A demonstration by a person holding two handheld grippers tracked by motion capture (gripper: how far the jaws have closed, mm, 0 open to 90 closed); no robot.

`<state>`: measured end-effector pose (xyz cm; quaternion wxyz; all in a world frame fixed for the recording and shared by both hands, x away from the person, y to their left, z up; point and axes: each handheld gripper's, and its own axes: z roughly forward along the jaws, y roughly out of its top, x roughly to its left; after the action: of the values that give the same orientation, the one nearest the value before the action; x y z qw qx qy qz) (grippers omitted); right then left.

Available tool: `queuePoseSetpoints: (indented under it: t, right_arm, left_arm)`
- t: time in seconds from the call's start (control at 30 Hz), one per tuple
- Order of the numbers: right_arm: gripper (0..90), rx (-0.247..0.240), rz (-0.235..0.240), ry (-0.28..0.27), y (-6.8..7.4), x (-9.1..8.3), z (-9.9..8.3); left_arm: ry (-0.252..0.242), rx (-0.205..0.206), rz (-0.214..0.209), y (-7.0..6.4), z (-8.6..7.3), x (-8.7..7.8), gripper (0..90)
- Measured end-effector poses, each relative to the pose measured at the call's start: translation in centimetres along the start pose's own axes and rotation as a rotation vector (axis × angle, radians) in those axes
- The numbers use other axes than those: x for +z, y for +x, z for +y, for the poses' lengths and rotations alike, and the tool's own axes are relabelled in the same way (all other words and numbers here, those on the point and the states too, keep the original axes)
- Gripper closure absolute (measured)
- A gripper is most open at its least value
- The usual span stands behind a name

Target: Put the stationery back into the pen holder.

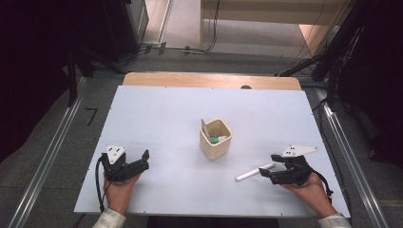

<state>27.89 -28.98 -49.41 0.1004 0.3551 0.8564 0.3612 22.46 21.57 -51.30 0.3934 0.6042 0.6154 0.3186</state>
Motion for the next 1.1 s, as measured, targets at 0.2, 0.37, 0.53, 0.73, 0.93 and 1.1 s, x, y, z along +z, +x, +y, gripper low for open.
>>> queuePoseSetpoints:
  t: [0.2, 0.37, 0.53, 0.73, 0.93, 1.1]
  right_arm:
    - [20.1, -0.051, -0.007, 0.025, -0.1, 0.4, -0.3]
    - [18.3, -0.090, -0.011, 0.050, -0.1, 0.8, -0.4]
    - [18.1, -0.110, -0.010, 0.058, -0.1, 1.1, -0.3]
    - [18.1, -0.132, -0.009, 0.080, -0.1, 1.5, -0.2]
    - [21.3, -0.187, -0.004, 0.125, 0.0, 2.1, -0.3]
    - [41.4, -0.197, -0.021, 0.114, -0.1, 1.8, -0.3]
  left_arm:
    - [-0.001, 0.001, 0.000, 0.0, 0.0, 0.0, 5.2]
    - [0.000, 0.001, -0.001, 0.0, 0.0, 0.0, 5.2]
    - [-0.001, -0.002, -0.002, -0.1, 0.0, 0.0, 5.2]
    - [0.000, -0.002, -0.003, -0.1, 0.0, 0.1, 5.2]
    - [0.002, -0.001, -0.003, -0.1, 0.0, 0.1, 5.2]
    - [0.003, 0.001, -0.003, -0.1, 0.0, 0.1, 5.3]
